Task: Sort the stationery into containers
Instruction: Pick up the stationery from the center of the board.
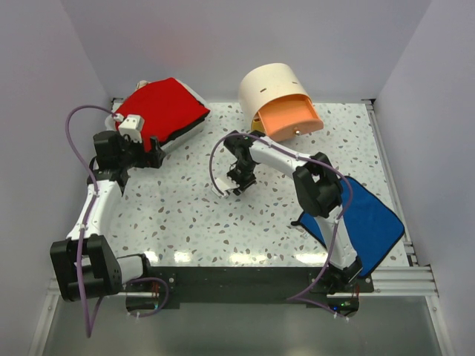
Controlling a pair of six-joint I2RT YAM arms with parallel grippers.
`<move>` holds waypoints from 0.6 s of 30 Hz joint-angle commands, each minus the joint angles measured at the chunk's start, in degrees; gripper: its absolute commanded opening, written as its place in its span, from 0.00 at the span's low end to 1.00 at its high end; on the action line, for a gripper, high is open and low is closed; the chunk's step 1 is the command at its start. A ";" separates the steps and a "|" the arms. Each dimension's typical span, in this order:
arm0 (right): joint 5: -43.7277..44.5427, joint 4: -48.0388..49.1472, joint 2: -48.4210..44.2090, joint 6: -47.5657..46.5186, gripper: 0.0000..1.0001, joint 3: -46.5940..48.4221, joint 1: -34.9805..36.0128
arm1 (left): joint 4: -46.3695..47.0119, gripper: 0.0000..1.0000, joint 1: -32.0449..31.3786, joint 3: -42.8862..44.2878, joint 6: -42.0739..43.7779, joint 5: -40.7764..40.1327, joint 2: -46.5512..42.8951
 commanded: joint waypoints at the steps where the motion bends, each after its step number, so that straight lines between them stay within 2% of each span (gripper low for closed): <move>1: 3.62 1.15 0.52 0.53 0.37 -1.45 0.00 | 3.97 0.99 0.48 0.99 -0.64 1.23 0.67; 7: 4.15 0.63 0.77 1.94 0.40 -1.81 -0.17 | 3.89 0.99 0.39 2.31 -0.64 1.59 1.63; 9: 4.06 0.63 0.95 2.29 0.36 -1.55 -0.17 | 3.80 0.99 0.39 2.40 -0.64 1.59 1.63; 13: 3.97 0.54 1.04 3.61 0.23 -0.32 -0.08 | 3.89 0.99 0.48 2.22 -0.64 2.11 1.63; 18: 3.45 0.89 -2.72 7.20 0.18 3.18 -0.52 | 5.20 0.99 0.48 2.31 -2.92 2.46 1.63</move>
